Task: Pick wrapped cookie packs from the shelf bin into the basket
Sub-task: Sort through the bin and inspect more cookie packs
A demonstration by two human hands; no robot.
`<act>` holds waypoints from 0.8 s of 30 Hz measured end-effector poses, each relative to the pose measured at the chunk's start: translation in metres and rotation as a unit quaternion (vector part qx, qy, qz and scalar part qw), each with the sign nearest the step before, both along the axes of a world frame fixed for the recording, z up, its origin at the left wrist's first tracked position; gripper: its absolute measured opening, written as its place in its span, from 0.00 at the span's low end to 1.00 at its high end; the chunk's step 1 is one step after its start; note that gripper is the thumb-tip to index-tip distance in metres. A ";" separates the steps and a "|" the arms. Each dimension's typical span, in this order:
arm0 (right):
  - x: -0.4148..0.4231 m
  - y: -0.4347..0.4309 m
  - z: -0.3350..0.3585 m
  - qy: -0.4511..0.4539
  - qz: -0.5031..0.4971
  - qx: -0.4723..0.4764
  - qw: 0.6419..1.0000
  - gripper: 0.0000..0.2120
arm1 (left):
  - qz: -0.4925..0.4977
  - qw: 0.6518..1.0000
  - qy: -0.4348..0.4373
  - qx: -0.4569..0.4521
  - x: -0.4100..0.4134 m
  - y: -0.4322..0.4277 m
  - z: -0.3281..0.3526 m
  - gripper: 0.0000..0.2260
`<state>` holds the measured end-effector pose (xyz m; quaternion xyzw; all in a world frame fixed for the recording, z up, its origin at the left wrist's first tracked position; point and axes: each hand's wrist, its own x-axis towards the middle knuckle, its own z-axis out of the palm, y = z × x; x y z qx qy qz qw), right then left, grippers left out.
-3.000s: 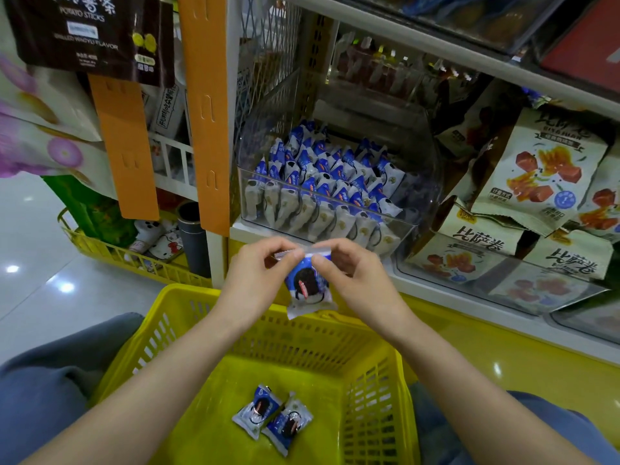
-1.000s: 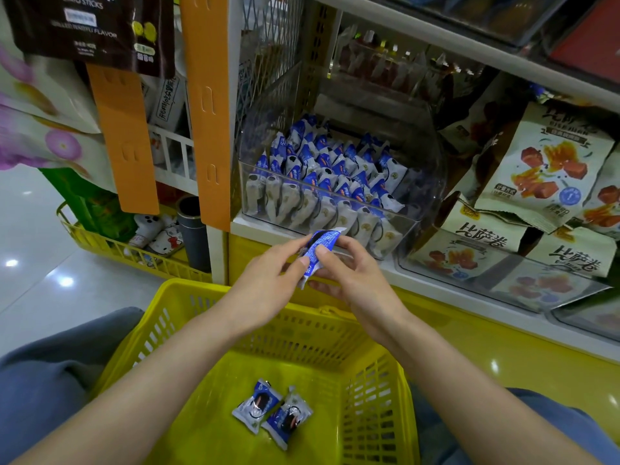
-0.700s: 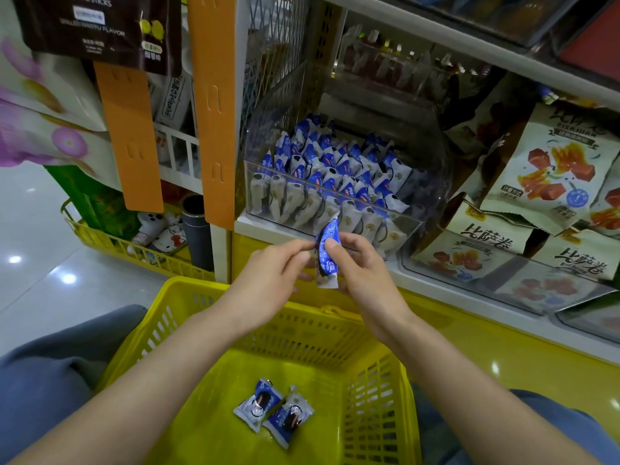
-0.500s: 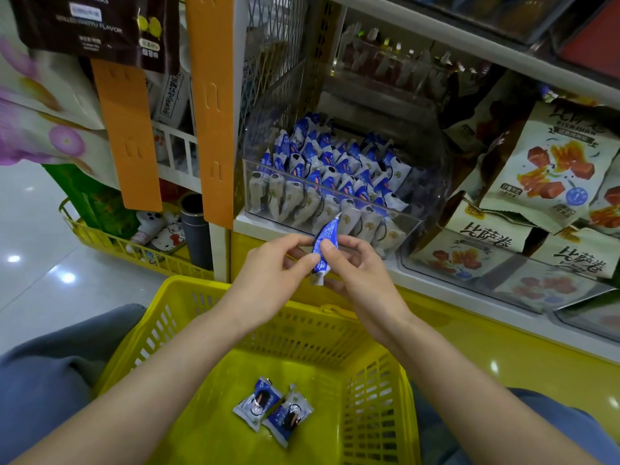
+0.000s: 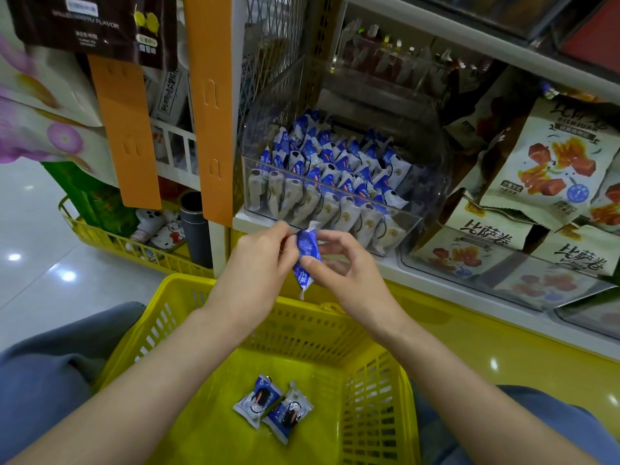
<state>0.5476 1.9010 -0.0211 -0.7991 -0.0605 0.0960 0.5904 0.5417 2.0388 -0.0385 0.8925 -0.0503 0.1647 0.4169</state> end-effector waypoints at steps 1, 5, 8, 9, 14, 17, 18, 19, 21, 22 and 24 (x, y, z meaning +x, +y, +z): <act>0.000 0.001 0.000 -0.010 0.004 -0.005 1.000 0.18 | 0.006 1.000 -0.002 0.001 0.001 0.001 0.001 0.08; 0.001 0.001 0.002 -0.016 0.014 0.002 1.000 0.16 | 0.023 0.997 0.020 -0.074 0.002 0.000 0.005 0.09; 0.003 -0.001 0.002 -0.009 0.007 0.024 1.000 0.15 | 0.007 0.988 0.070 -0.135 0.002 -0.002 0.007 0.07; 0.003 -0.002 0.001 -0.006 0.000 0.038 0.999 0.15 | -0.004 0.986 0.086 -0.145 0.002 -0.003 0.008 0.05; 0.005 -0.006 -0.002 0.007 -0.019 0.052 0.998 0.16 | -0.047 0.975 0.139 -0.167 -0.001 -0.006 0.010 0.12; 0.007 -0.008 -0.003 -0.037 -0.033 0.018 0.999 0.19 | -0.081 0.925 0.194 -0.317 -0.001 -0.006 0.016 0.11; 0.008 -0.008 -0.003 -0.062 -0.038 -0.011 0.997 0.22 | -0.094 0.907 0.209 -0.354 -0.002 -0.008 0.018 0.10; 0.008 -0.009 -0.003 -0.090 -0.041 -0.046 0.994 0.24 | -0.106 0.902 0.210 -0.363 -0.002 -0.010 0.019 0.09; 0.008 -0.008 -0.004 -0.138 -0.034 -0.104 0.984 0.29 | -0.108 0.907 0.193 -0.359 -0.002 -0.013 0.020 0.08; 0.008 -0.007 -0.004 -0.147 -0.024 -0.121 0.981 0.30 | -0.091 0.911 0.180 -0.360 0.000 -0.013 0.021 0.07; 0.009 -0.006 -0.001 -0.135 -0.005 -0.123 0.983 0.28 | -0.055 0.915 0.161 -0.366 0.004 -0.010 0.021 0.05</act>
